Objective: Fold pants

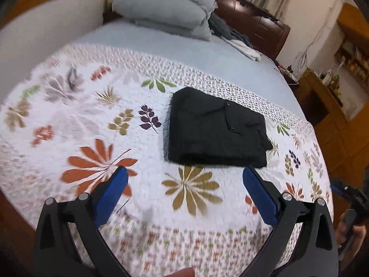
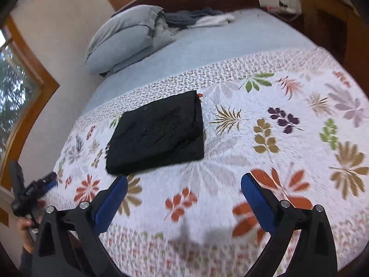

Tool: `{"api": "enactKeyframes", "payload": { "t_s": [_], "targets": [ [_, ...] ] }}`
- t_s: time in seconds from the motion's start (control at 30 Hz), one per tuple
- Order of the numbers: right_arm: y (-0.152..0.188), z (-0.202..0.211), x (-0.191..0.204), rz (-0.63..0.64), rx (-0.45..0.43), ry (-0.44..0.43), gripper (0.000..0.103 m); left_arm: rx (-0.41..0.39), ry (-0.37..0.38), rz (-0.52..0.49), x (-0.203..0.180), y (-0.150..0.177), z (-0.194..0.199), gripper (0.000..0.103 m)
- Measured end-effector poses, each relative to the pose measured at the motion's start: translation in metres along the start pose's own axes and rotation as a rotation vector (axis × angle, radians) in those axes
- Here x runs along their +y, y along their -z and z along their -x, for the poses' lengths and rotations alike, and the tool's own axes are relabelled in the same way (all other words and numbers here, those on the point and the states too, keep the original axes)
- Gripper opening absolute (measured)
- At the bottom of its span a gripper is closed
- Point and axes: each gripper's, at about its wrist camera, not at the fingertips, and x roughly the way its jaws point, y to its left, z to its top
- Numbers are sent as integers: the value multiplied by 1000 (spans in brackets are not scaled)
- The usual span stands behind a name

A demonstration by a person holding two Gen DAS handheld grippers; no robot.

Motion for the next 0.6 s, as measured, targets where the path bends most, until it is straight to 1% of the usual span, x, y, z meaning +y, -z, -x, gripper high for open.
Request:
{"api": "enactKeyframes", "payload": {
  "t_s": [0.07,0.13,0.17,0.23,0.3,0.37,0.43,0.53,0.6],
  "targets": [
    [12,31,11,29,-30,4,99,-27,-3,-14,-17,6,25,99],
    [21,53,20,43,-51,10,99,-58,-29,-47,-38,17,60,100],
    [25,64,24,47,-62,8,99,-66,-33,-54,-45,19,69,100],
    [36,97,36,61,-92,-2,99,-85,-14,-63,-62,29,95,100],
    [46,125,47,77,-125,-16,99,-122,-23,-96,-77,40,125,100],
    [56,148,58,81,-150,-38,99,-141,-32,-119,-86,47,143,100],
    [64,166,66,91,-161,-55,99,-161,-44,-120,-94,55,167,100],
    [77,193,81,126,-177,-66,99,-184,-57,-127,-103,66,197,100],
    [86,212,92,164,-192,-69,99,-201,-79,-131,-108,72,218,100]
  ]
}}
